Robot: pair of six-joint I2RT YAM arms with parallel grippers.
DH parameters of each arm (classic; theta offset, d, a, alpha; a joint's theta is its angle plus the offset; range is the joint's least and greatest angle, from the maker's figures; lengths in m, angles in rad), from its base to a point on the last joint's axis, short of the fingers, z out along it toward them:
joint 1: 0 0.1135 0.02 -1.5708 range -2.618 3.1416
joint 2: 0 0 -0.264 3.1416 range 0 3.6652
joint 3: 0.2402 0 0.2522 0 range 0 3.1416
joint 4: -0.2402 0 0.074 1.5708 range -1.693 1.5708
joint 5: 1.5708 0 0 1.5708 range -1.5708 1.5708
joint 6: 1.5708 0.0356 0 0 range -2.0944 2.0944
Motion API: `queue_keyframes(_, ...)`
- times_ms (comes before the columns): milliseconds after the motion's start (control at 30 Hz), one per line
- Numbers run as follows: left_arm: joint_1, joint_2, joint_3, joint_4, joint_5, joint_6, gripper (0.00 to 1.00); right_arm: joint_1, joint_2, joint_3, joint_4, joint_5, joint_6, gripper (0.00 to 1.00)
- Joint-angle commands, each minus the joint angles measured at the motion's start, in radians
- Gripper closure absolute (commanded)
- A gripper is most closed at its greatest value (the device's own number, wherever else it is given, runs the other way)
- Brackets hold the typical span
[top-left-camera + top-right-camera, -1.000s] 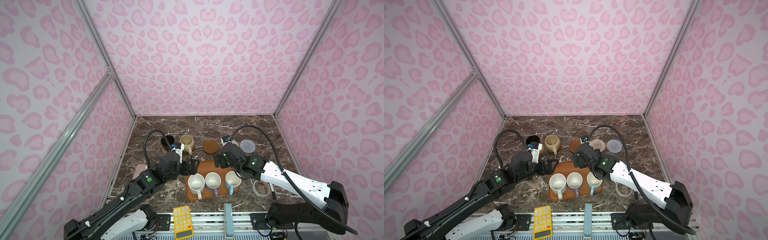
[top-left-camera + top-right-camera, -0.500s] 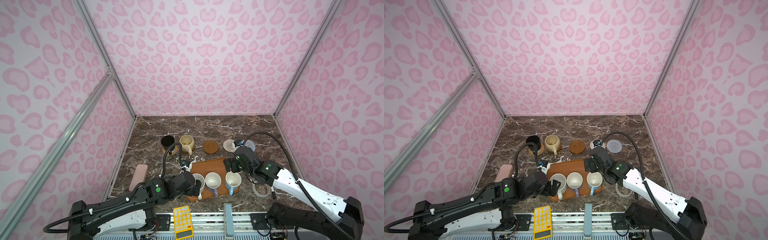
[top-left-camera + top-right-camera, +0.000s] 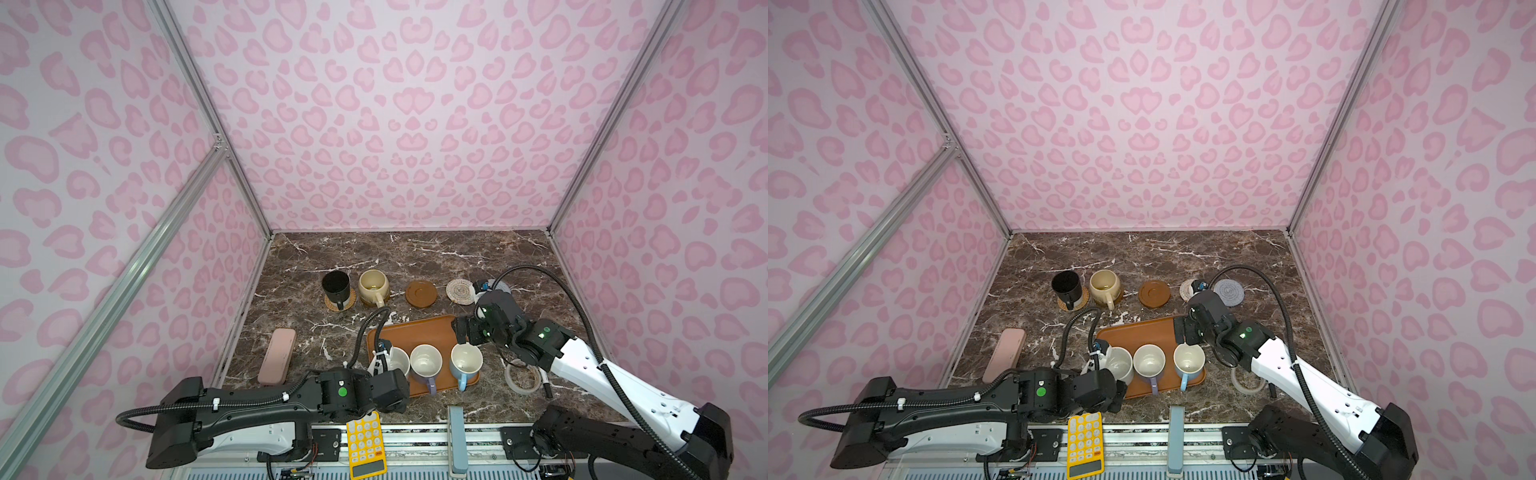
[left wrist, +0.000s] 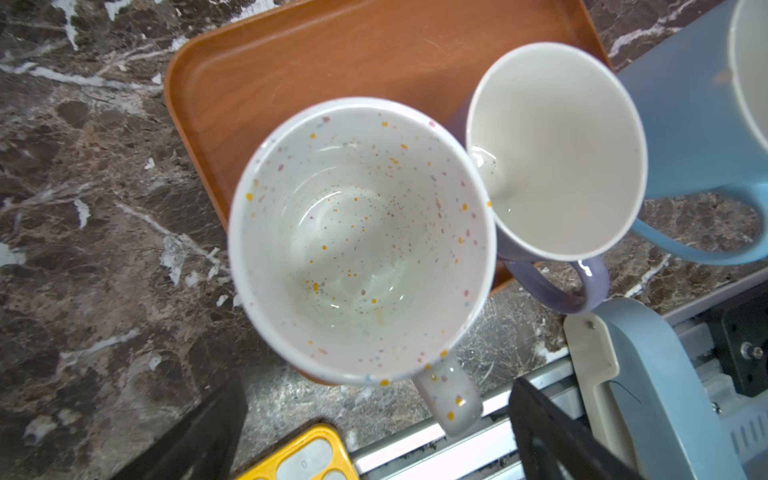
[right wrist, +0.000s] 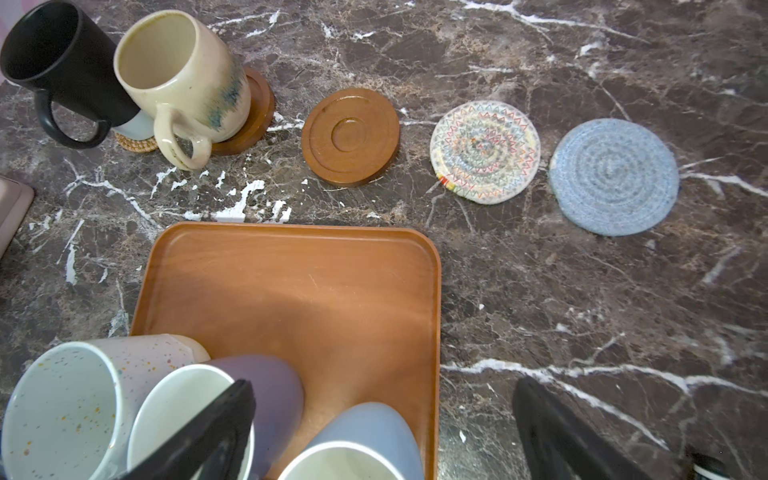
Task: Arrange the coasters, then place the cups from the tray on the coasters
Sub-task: 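Lower the left gripper onto the white speckled mug and close it, then lift the white speckled mug off the tray with the left gripper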
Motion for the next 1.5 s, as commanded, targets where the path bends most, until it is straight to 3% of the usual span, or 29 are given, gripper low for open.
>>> queue_keyframes(0, -0.009, 0.049, 0.009, 0.019, -0.033, -0.044, 0.02, 0.0, 0.006, -0.019, 0.025, -0.031, 0.002, 0.01)
queue_keyframes(233, -0.01, 0.137, 0.012, -0.011, -0.117, -0.096, 0.19, 0.001, -0.002, -0.03, 0.019, -0.034, 0.008, 0.01)
queue_keyframes(333, -0.008, 0.16, 0.021, -0.023, -0.141, -0.106, 0.34, 0.0, -0.017, -0.036, 0.025, -0.033, 0.008, 0.01)
queue_keyframes(567, 0.019, 0.211, 0.008, 0.061, -0.115, -0.063, 0.56, 0.0, -0.035, -0.045, 0.04, -0.056, 0.013, 0.01)
queue_keyframes(700, 0.031, 0.217, 0.013, 0.058, -0.116, -0.066, 0.77, 0.002, -0.03, -0.051, 0.059, -0.098, 0.022, 0.01)
queue_keyframes(900, 0.05, 0.207, 0.016, 0.03, -0.14, -0.056, 0.97, 0.002, -0.026, -0.055, 0.078, -0.118, 0.01, 0.01)
queue_keyframes(1167, 0.081, 0.137, 0.035, -0.017, -0.181, -0.016, 0.97, -0.001, -0.03, -0.052, 0.105, -0.117, -0.006, 0.02)
queue_keyframes(1467, 0.132, 0.108, 0.142, -0.033, -0.19, 0.104, 0.97, -0.019, -0.011, -0.044, 0.202, -0.25, -0.023, 0.03)
